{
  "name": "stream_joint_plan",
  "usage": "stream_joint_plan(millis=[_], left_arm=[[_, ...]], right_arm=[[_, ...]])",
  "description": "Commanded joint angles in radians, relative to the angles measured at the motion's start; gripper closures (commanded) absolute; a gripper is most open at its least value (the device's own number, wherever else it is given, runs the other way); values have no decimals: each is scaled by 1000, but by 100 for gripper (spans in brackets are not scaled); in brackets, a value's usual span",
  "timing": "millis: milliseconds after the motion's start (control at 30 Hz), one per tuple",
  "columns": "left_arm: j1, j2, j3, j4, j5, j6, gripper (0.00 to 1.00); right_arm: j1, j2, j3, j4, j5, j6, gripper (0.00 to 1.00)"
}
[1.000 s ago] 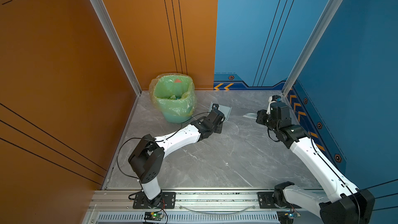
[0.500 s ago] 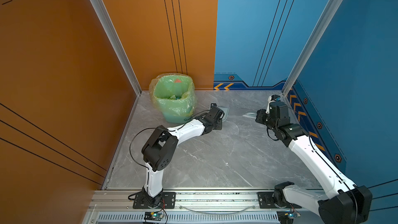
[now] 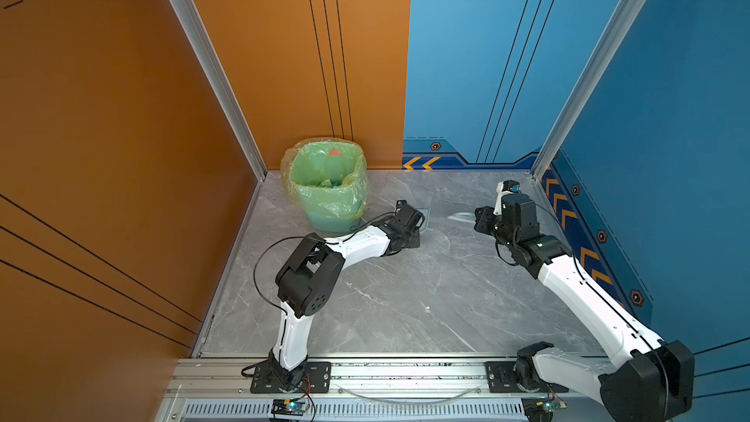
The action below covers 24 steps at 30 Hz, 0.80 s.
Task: Sweep away the paper scraps from the table
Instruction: 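Release the dustpan with the left gripper while the right brush moves toward it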
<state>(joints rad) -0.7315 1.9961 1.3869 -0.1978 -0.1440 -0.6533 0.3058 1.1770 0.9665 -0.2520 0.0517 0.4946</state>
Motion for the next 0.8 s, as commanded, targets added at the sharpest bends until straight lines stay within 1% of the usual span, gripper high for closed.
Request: stream_joint_plan(millis=[0, 100, 233, 300, 467, 533, 600, 700, 767], left_arm=[[-11, 21, -15, 32, 21, -18, 97], [-16, 34, -25, 46, 29, -12, 97], [-27, 50, -30, 35, 31, 9, 94], [-32, 52, -30, 22, 17, 21, 92], [-39, 46, -43, 17, -5, 26, 91], [-39, 47, -46, 17, -11, 23, 86], [-39, 50, -46, 17, -11, 18, 85], [-39, 55, -52, 17, -12, 9, 77], [-38, 55, -53, 17, -13, 5, 75]], right_arm=[[16, 16, -15, 60, -12, -1, 100], [26, 25, -28, 71, -8, -8, 100], [34, 26, -50, 94, -8, -27, 100], [38, 26, -61, 100, -7, -36, 100], [40, 25, -72, 100, -2, -44, 100], [40, 23, -74, 100, -2, -45, 100], [41, 22, -75, 100, -2, -45, 100], [42, 23, -75, 94, -2, -47, 100], [43, 22, -77, 94, -4, -50, 100]])
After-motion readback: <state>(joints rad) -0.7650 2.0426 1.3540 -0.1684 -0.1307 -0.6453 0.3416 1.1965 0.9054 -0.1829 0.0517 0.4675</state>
